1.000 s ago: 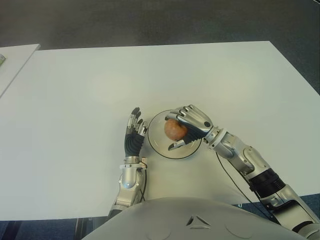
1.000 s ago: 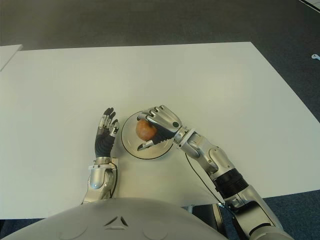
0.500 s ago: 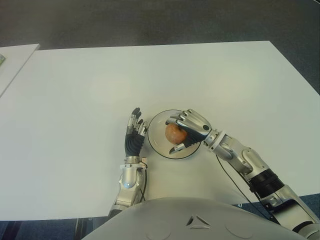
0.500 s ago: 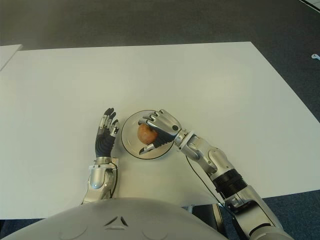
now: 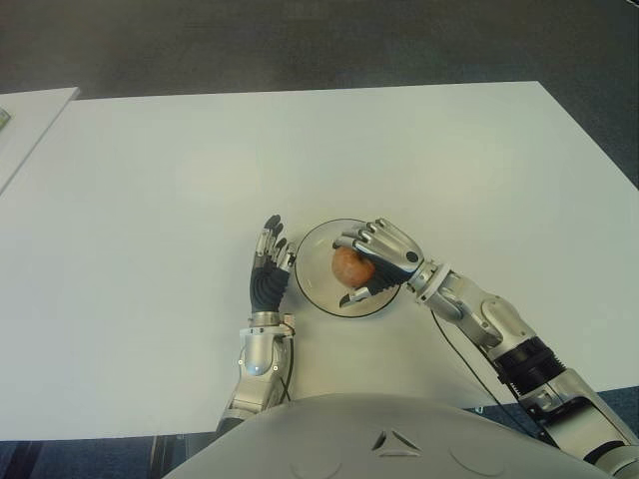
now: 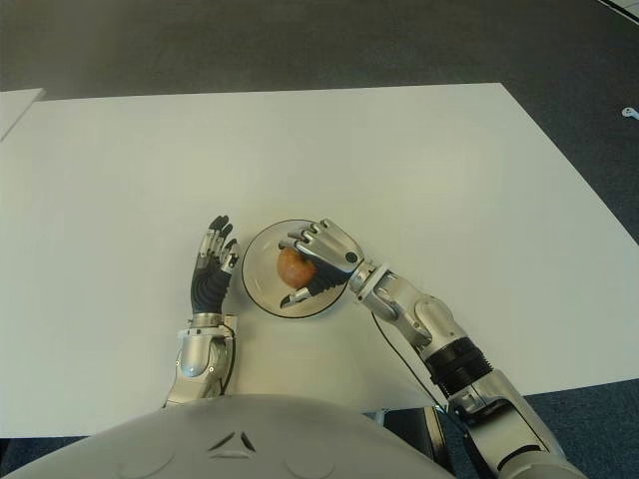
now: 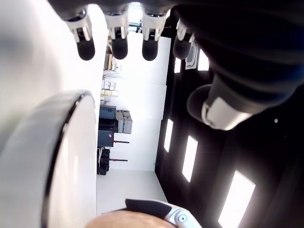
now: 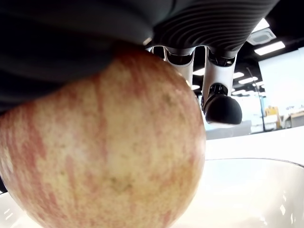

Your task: Put the apples into the plate.

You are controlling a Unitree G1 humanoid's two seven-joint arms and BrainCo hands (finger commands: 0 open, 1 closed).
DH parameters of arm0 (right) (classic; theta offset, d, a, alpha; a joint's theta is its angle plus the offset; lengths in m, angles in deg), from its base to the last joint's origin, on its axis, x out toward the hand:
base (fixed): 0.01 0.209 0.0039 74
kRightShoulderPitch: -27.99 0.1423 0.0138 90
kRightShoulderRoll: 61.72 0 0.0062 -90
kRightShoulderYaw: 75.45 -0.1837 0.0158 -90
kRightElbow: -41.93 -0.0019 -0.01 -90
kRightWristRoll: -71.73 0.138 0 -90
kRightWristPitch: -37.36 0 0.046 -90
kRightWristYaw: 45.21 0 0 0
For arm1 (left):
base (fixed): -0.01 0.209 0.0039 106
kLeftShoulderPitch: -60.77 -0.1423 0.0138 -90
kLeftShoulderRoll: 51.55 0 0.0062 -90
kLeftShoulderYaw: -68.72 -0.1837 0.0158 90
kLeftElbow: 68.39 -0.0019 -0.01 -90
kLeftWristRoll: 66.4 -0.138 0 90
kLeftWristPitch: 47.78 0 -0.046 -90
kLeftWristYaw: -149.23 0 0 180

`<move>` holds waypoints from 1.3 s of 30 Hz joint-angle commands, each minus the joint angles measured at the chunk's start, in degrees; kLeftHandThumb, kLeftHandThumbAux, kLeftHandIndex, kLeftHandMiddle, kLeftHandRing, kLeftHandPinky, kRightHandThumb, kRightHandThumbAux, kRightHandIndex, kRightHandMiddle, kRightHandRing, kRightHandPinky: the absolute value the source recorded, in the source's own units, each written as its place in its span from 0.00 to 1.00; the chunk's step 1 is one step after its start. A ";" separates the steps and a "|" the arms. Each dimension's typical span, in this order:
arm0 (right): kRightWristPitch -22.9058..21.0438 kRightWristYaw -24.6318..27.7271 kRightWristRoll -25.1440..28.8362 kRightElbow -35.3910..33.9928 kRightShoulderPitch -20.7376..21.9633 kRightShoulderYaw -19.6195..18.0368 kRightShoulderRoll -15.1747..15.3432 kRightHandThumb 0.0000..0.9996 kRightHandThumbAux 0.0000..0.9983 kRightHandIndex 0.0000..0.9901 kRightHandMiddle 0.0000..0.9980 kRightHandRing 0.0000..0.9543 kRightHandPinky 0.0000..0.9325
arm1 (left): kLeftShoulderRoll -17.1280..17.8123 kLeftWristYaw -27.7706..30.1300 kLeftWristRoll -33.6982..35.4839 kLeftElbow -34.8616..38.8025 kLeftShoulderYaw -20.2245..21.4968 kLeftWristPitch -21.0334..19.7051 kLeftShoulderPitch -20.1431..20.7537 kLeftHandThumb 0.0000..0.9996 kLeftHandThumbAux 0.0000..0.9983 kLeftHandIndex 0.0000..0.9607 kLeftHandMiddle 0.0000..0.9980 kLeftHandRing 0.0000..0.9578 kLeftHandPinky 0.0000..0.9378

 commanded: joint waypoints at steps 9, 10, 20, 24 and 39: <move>-11.24 12.67 -4.04 -2.34 0.35 0.87 -0.41 0.17 0.32 0.03 0.02 0.02 0.02 | -5.31 -0.15 -0.34 -3.39 -0.31 -4.07 -1.33 0.06 0.57 0.02 0.01 0.00 0.01; -11.21 12.80 -3.91 -2.23 0.52 0.99 -0.38 0.16 0.29 0.02 0.02 0.01 0.01 | -5.32 -0.12 -0.24 -3.47 -0.23 -4.06 -1.27 0.06 0.58 0.02 0.01 0.00 0.02; -9.91 14.81 -2.09 -2.46 1.20 1.30 0.22 0.14 0.23 0.00 0.00 0.00 0.00 | -5.40 0.40 0.67 -4.02 -0.09 -3.71 -0.87 0.04 0.57 0.02 0.01 0.00 0.03; -9.93 15.29 -2.06 -2.49 1.51 1.44 0.12 0.14 0.23 0.00 0.00 0.00 0.00 | -5.42 0.25 0.56 -4.56 0.06 -3.09 -0.59 0.03 0.57 0.02 0.01 0.00 0.02; -9.57 15.24 -1.92 -2.86 1.43 1.57 0.45 0.15 0.24 0.00 0.00 0.00 0.00 | -5.31 0.37 0.46 -4.93 0.03 -2.66 -0.54 0.02 0.58 0.02 0.00 0.00 0.02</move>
